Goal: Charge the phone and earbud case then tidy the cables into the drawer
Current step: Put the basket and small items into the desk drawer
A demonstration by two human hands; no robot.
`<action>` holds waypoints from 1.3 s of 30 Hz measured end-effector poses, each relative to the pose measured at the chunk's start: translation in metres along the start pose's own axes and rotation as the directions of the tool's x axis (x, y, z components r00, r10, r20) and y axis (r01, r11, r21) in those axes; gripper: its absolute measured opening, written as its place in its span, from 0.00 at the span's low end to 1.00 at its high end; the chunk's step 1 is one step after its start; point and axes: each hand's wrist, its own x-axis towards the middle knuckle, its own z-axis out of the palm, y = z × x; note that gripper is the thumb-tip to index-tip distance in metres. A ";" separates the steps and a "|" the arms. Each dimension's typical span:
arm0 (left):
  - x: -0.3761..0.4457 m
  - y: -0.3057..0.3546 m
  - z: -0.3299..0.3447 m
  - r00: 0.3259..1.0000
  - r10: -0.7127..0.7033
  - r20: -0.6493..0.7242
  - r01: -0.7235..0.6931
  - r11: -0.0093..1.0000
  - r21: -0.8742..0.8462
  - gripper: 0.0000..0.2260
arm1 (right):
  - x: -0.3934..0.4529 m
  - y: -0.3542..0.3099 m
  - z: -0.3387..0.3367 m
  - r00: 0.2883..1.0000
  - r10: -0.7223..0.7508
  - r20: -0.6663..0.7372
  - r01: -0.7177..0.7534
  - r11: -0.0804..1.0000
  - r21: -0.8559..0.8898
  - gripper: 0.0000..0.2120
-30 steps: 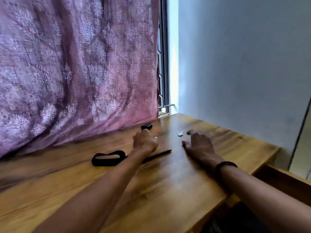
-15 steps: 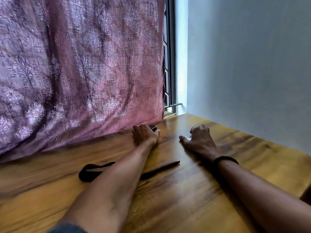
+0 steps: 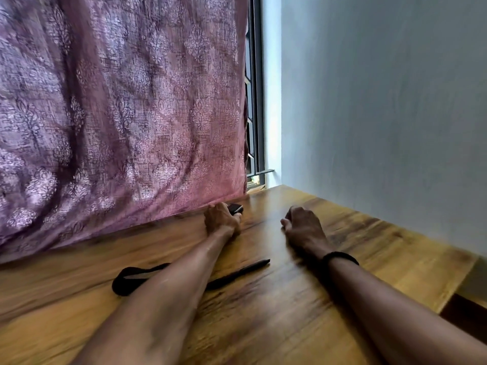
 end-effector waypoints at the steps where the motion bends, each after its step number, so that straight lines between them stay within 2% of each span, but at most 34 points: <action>1: -0.002 0.000 0.000 1.000 0.008 0.023 -0.008 1.000 -0.028 0.23 | -0.002 0.000 0.000 1.000 -0.003 -0.001 0.003 1.000 -0.006 0.08; 4: -0.014 0.005 -0.007 0.996 0.033 0.085 -0.023 0.994 -0.108 0.24 | -0.008 -0.003 -0.002 0.997 -0.060 -0.038 0.057 0.996 -0.064 0.09; 7: -0.029 0.013 -0.016 0.990 0.106 0.092 -0.090 0.982 -0.164 0.26 | -0.015 -0.006 -0.002 0.989 -0.119 -0.090 0.115 0.992 -0.044 0.08; 9: -0.040 0.019 -0.020 0.987 0.153 0.050 -0.143 0.975 -0.171 0.25 | -0.018 -0.007 -0.004 0.991 -0.078 -0.106 0.082 0.996 0.033 0.07; 11: -0.053 0.024 -0.029 0.981 0.195 0.012 -0.188 0.959 -0.213 0.24 | -0.023 -0.007 -0.014 0.990 0.044 -0.136 -0.016 0.981 0.196 0.07; 13: -0.067 0.029 -0.042 0.972 0.234 -0.008 -0.227 0.936 -0.268 0.25 | -0.032 -0.007 -0.028 0.971 0.204 -0.122 -0.134 0.893 0.429 0.08; 15: -0.088 0.035 -0.060 0.962 0.270 -0.034 -0.268 0.914 -0.306 0.23 | -0.047 -0.004 -0.037 0.959 0.272 -0.078 -0.183 0.805 0.564 0.08; 20: -0.150 0.040 -0.102 0.933 0.360 0.008 -0.333 0.873 -0.355 0.24 | -0.091 -0.004 -0.057 0.966 0.252 0.051 -0.207 0.646 0.735 0.10; 24: -0.201 0.038 -0.132 0.900 0.431 0.061 -0.385 0.854 -0.349 0.24 | -0.131 -0.005 -0.080 0.965 0.220 0.145 -0.250 0.591 0.767 0.14; 28: -0.269 0.035 -0.165 0.871 0.478 0.113 -0.414 0.839 -0.354 0.24 | -0.192 -0.009 -0.123 0.947 0.236 0.217 -0.316 0.568 0.760 0.23; 34: -0.359 0.030 -0.191 0.816 0.566 0.119 -0.495 0.790 -0.362 0.24 | -0.264 0.009 -0.193 0.896 0.164 0.413 -0.418 0.624 0.660 0.19; 36: -0.386 0.029 -0.192 0.788 0.600 0.135 -0.521 0.768 -0.372 0.24 | -0.281 0.021 -0.212 0.870 0.148 0.471 -0.426 0.705 0.566 0.15; 39: -0.418 0.032 -0.186 0.716 0.676 0.174 -0.615 0.729 -0.300 0.22 | -0.299 0.035 -0.233 0.843 0.173 0.510 -0.327 0.917 0.229 0.13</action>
